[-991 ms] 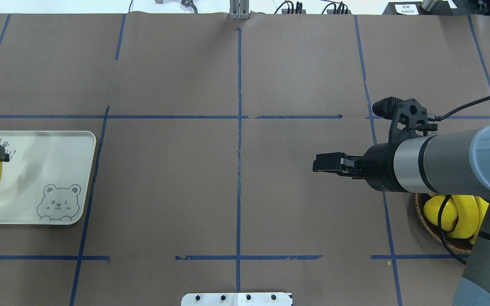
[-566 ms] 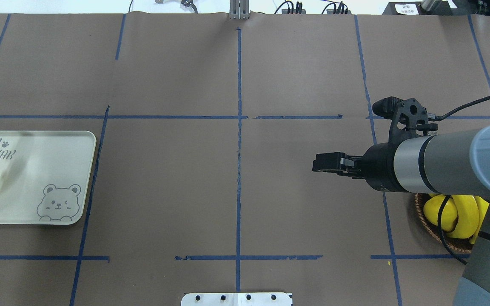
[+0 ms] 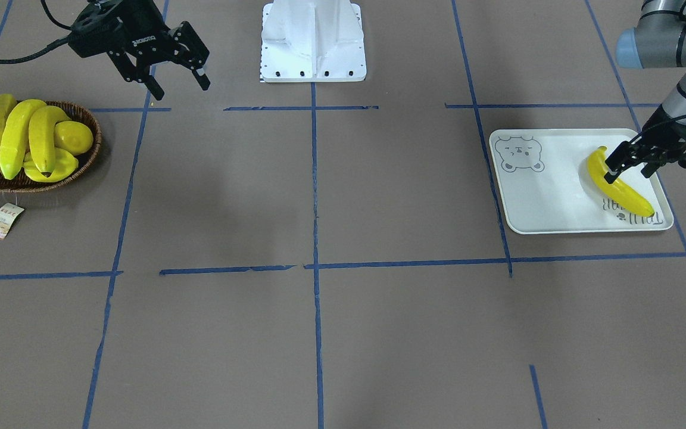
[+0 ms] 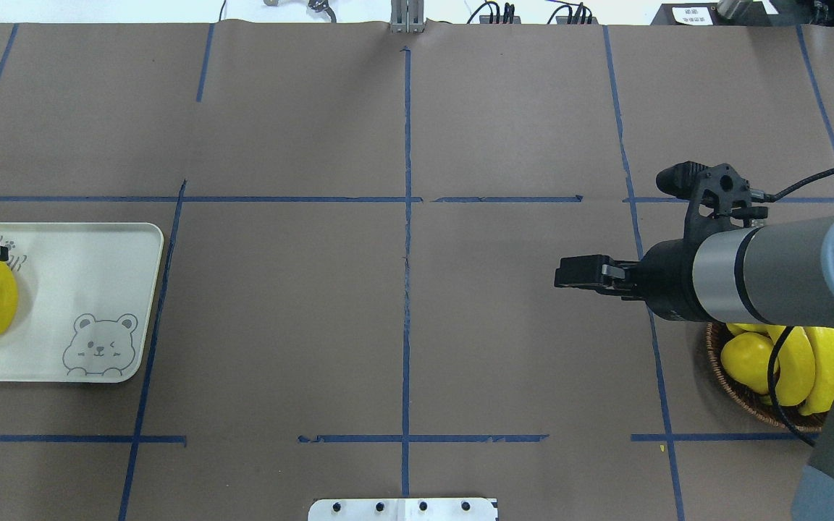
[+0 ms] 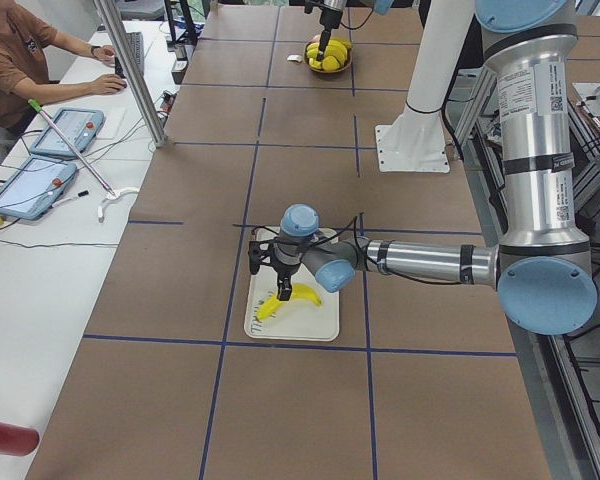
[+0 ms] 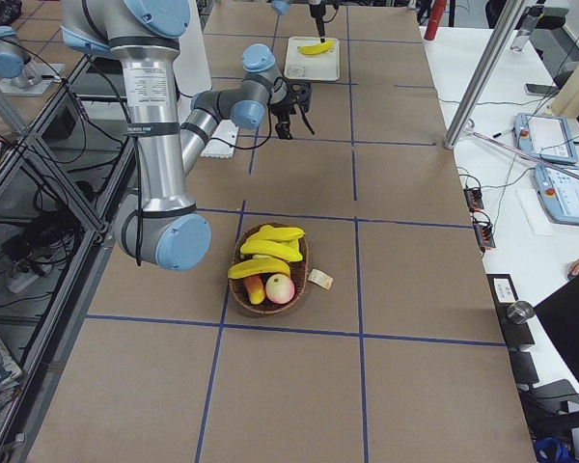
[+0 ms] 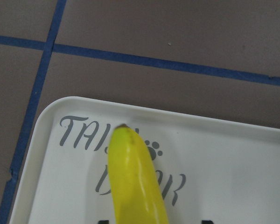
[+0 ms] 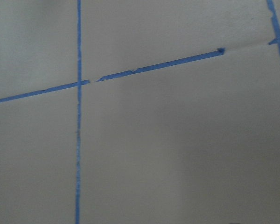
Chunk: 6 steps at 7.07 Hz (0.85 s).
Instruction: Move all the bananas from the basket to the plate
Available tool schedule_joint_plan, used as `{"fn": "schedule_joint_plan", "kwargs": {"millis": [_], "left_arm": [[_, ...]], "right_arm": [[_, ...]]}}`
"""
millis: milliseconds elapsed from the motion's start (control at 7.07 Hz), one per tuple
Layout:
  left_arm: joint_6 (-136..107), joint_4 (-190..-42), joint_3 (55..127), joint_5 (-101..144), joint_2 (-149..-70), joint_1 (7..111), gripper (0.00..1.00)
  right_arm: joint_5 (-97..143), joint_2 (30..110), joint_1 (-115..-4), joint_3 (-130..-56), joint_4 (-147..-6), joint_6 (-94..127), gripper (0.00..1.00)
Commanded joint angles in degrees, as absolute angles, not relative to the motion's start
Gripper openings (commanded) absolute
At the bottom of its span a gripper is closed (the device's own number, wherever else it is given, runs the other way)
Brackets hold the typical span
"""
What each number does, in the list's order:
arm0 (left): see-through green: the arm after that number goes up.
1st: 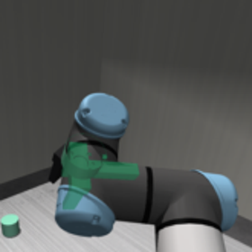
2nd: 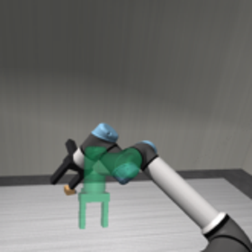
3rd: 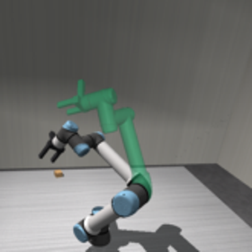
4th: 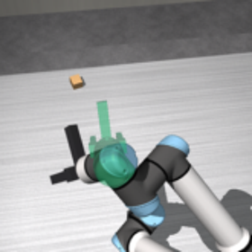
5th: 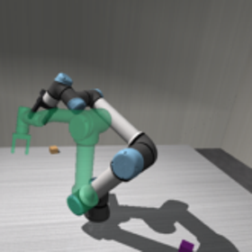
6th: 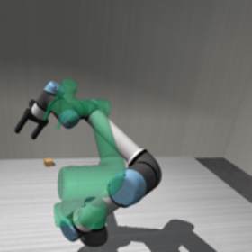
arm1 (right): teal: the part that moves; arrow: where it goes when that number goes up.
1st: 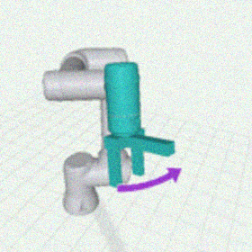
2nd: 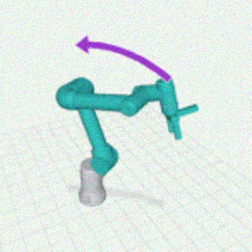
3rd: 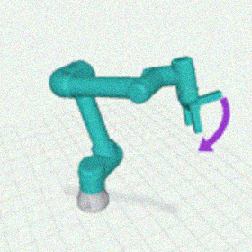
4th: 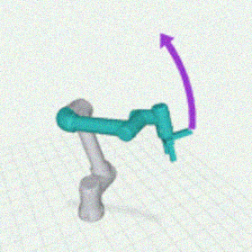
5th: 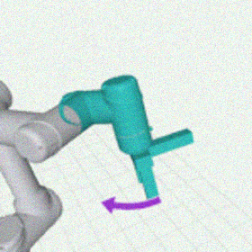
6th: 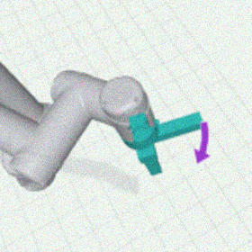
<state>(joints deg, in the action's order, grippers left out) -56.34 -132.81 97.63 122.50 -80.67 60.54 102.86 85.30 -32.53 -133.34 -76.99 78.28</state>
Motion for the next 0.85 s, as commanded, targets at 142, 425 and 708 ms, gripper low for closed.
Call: {"fn": "schedule_joint_plan", "kwargs": {"millis": [142,425,708], "left_arm": [[-56.9,-131.6,104.1,136.2,-82.8,67.9,1.00],[-57.7,-126.9,104.9,136.1,-87.9,67.4,1.00],[-58.2,-126.9,104.9,135.9,-88.1,66.1,1.00]], "right_arm": [[107.2,99.4,-37.6,-137.0,-76.5,65.2,1.00],[116.3,106.3,-48.2,-136.9,-76.2,51.6,1.00],[118.7,106.8,-49.8,-133.7,-76.2,50.5,1.00]]}}
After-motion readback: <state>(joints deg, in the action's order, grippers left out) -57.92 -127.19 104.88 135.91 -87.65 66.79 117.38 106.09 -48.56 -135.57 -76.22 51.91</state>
